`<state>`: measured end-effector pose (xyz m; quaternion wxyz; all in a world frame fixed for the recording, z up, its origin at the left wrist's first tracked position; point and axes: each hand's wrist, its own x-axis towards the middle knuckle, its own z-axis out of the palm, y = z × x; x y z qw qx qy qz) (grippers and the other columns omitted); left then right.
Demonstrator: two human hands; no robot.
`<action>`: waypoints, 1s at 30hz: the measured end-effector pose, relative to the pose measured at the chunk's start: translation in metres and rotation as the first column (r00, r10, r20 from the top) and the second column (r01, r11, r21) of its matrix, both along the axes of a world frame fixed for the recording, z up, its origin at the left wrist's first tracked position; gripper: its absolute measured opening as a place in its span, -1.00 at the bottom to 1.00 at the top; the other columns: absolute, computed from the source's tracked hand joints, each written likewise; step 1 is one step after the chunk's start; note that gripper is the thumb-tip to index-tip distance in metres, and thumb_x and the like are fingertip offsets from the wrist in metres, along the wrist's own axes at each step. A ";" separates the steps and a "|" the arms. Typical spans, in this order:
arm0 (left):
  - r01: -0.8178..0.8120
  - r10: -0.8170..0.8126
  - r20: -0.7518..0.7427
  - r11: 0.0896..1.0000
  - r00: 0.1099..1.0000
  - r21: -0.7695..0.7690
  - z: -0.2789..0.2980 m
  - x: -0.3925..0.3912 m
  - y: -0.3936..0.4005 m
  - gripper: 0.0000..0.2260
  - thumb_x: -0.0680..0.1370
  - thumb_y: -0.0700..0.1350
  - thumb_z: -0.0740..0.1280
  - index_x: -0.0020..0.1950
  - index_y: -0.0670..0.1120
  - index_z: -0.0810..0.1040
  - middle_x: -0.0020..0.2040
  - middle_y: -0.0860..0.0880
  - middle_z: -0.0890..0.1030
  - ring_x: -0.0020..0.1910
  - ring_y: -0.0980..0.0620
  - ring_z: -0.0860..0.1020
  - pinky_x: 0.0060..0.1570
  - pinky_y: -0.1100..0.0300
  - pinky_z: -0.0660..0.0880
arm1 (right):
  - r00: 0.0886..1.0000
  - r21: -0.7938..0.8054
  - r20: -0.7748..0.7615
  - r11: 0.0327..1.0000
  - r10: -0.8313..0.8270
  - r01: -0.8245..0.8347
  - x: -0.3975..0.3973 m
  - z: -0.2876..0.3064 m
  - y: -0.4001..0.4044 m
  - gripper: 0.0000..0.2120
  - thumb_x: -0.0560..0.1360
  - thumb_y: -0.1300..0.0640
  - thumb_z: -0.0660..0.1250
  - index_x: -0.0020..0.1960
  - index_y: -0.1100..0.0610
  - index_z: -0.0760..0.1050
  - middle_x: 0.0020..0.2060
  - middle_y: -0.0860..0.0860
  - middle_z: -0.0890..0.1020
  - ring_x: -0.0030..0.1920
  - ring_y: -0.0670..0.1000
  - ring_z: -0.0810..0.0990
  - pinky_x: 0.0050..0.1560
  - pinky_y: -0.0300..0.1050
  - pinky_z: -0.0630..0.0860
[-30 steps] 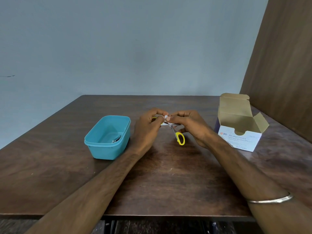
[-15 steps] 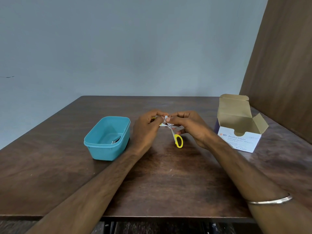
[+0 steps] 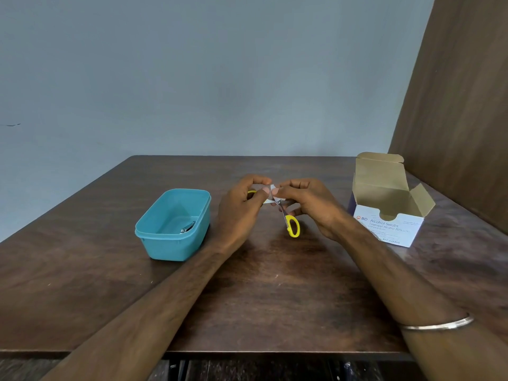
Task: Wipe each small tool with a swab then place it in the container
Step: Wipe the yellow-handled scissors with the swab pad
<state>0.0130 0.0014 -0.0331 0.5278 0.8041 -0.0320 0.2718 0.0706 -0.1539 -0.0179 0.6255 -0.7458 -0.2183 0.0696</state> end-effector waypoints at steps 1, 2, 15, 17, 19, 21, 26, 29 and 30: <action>-0.003 0.003 0.004 1.000 1.000 -0.026 0.000 0.001 0.001 -0.88 0.58 -0.01 0.31 0.09 0.08 0.58 -0.36 0.16 0.51 -0.44 0.23 0.46 -0.36 0.21 0.35 | 1.000 0.036 -0.006 0.999 -0.027 0.027 0.001 0.001 0.000 -0.82 0.51 0.13 0.42 -0.02 0.25 0.67 -0.19 0.11 0.70 -0.21 0.00 0.59 -0.22 -0.10 0.53; -0.004 0.005 0.011 0.998 1.000 -0.062 -0.001 0.002 0.002 -0.88 0.57 -0.01 0.34 0.10 0.05 0.56 -0.34 0.11 0.55 -0.46 0.23 0.46 -0.35 0.19 0.37 | 0.999 0.068 -0.013 0.996 -0.051 0.052 0.002 0.001 -0.001 -0.83 0.51 0.14 0.42 -0.04 0.25 0.67 -0.22 0.09 0.68 -0.25 -0.01 0.58 -0.23 -0.10 0.52; -0.014 0.041 0.056 0.912 0.998 -0.410 -0.002 0.008 0.002 -0.96 0.59 -0.17 0.35 -0.01 -0.12 0.51 -0.22 -0.14 0.64 -0.38 -0.02 0.62 -0.44 0.18 0.52 | 0.982 0.176 -0.051 0.967 -0.180 0.186 0.008 0.005 -0.009 -0.90 0.46 0.17 0.46 -0.05 0.16 0.71 -0.24 0.07 0.68 -0.30 -0.01 0.54 -0.26 -0.06 0.50; -0.009 0.031 0.049 0.918 0.998 -0.397 -0.003 0.008 0.003 -0.97 0.58 -0.18 0.35 -0.03 -0.12 0.53 -0.25 -0.11 0.63 -0.37 -0.05 0.60 -0.42 0.15 0.52 | 0.974 0.257 -0.041 0.940 -0.224 0.226 0.009 0.006 -0.010 -0.90 0.48 0.17 0.45 -0.04 0.17 0.69 -0.23 0.05 0.69 -0.31 -0.02 0.54 -0.28 -0.08 0.51; 0.004 0.012 0.041 0.928 0.999 -0.372 -0.004 0.007 0.003 -0.97 0.57 -0.20 0.37 -0.03 -0.15 0.55 -0.27 -0.10 0.63 -0.36 -0.03 0.59 -0.38 0.12 0.52 | 0.965 0.274 0.014 0.930 -0.261 0.247 0.010 0.005 -0.010 -0.92 0.49 0.16 0.46 -0.06 0.14 0.70 -0.20 0.01 0.71 -0.29 -0.03 0.55 -0.26 -0.06 0.53; 0.011 0.002 0.042 0.950 0.999 -0.312 -0.005 0.007 0.002 -0.98 0.55 -0.20 0.38 -0.05 -0.15 0.58 -0.28 -0.06 0.65 -0.34 0.02 0.61 -0.32 0.12 0.54 | 0.962 0.220 0.084 0.946 -0.260 0.236 0.010 0.005 -0.009 -0.95 0.48 0.17 0.46 -0.08 0.11 0.71 -0.17 0.01 0.72 -0.27 -0.04 0.55 -0.25 -0.07 0.51; 0.004 0.006 0.046 0.975 0.999 -0.222 -0.008 0.009 0.004 -0.97 0.53 -0.16 0.42 -0.09 -0.10 0.60 -0.29 0.00 0.68 -0.28 0.07 0.66 -0.19 0.21 0.57 | 0.964 -0.047 0.226 0.987 -0.138 0.152 0.009 0.001 -0.006 -0.93 0.45 0.21 0.51 -0.07 0.11 0.71 -0.23 0.03 0.72 -0.34 -0.23 0.58 -0.31 -0.36 0.46; -0.014 0.022 0.031 0.975 0.999 -0.221 -0.008 0.008 0.003 -0.97 0.54 -0.15 0.40 -0.10 -0.06 0.58 -0.26 -0.01 0.69 -0.29 0.11 0.66 -0.31 0.37 0.49 | 0.964 -0.167 0.251 0.977 -0.091 0.136 0.010 -0.002 -0.006 -0.89 0.43 0.19 0.53 -0.04 0.14 0.72 -0.24 -0.03 0.71 -0.34 -0.30 0.57 -0.34 -0.47 0.41; -0.016 0.024 0.031 0.976 0.999 -0.219 -0.008 0.008 0.003 -0.97 0.54 -0.15 0.39 -0.10 -0.06 0.58 -0.26 -0.02 0.69 -0.29 0.12 0.66 -0.32 0.38 0.48 | 0.964 -0.194 0.256 0.972 -0.078 0.130 0.010 -0.002 -0.006 -0.88 0.42 0.18 0.54 -0.04 0.13 0.74 -0.22 -0.03 0.73 -0.32 -0.29 0.57 -0.33 -0.46 0.41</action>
